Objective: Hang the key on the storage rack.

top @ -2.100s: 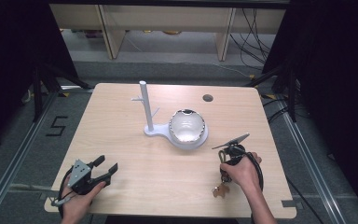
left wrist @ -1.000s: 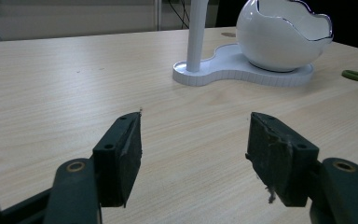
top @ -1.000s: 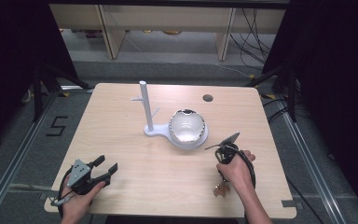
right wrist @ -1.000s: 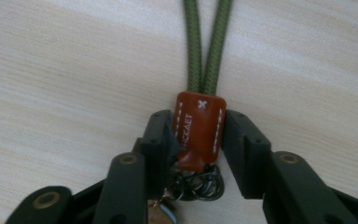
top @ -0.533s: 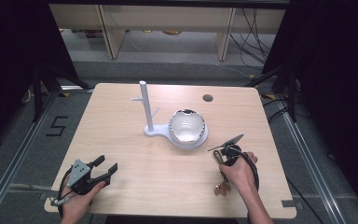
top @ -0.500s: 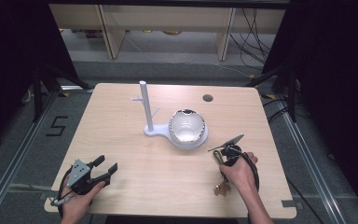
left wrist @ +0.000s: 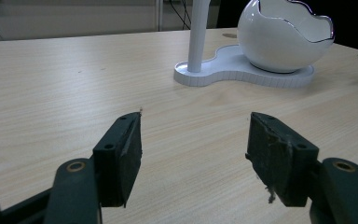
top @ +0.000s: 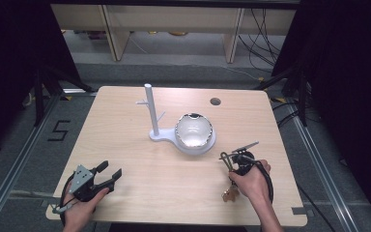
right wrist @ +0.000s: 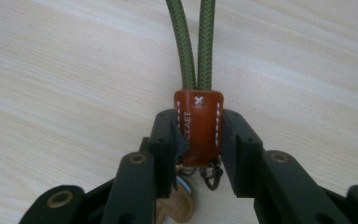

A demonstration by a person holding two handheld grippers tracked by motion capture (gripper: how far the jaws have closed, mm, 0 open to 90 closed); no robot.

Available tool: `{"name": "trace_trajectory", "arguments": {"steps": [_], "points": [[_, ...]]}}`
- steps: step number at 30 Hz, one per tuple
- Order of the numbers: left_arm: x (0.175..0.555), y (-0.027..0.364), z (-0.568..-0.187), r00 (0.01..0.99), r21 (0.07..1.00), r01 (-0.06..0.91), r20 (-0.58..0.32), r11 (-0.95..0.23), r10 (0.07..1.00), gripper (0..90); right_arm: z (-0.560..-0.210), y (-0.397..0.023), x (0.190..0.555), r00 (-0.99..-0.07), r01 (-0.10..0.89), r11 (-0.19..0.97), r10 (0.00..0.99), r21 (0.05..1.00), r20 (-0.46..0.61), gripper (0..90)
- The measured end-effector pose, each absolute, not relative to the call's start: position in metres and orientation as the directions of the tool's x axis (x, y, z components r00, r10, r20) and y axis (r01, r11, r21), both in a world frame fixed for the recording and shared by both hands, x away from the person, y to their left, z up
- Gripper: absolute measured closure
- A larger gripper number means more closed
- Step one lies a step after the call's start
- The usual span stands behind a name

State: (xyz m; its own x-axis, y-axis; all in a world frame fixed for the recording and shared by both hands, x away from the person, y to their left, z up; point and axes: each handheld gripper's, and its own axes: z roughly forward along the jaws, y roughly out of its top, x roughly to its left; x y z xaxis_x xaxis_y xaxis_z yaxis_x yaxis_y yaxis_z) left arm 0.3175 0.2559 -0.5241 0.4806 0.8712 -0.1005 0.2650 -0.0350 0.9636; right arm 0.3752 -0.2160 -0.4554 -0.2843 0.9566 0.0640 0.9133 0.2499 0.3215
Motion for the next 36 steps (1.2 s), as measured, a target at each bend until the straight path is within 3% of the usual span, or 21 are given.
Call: {"name": "trace_trajectory", "arguments": {"steps": [12, 14, 19, 36], "points": [[0.318, 0.256, -0.524, 0.482, 0.965, 0.261, -0.101, -0.032, 0.87, 34.7, -0.45, -0.215, 0.362, -0.32, 0.874, 0.259, 0.943, 0.411, 0.086, 68.3], [0.318, 0.256, -0.524, 0.482, 0.965, 0.26, -0.101, -0.032, 0.87, 34.7, -0.451, -0.218, 0.362, -0.368, 0.843, 0.305, 0.928, 0.443, 0.06, 68.3], [0.317, 0.256, -0.524, 0.477, 0.963, 0.267, -0.094, -0.042, 0.874, 34.7, -0.451, -0.218, 0.357, -0.385, 0.819, 0.311, 0.921, 0.482, 0.062, 68.3], [0.316, 0.256, -0.524, 0.471, 0.962, 0.27, -0.1, -0.035, 0.877, 34.8, -0.459, -0.224, 0.338, -0.393, 0.725, 0.224, 0.911, 0.651, 0.125, 68.3]]}}
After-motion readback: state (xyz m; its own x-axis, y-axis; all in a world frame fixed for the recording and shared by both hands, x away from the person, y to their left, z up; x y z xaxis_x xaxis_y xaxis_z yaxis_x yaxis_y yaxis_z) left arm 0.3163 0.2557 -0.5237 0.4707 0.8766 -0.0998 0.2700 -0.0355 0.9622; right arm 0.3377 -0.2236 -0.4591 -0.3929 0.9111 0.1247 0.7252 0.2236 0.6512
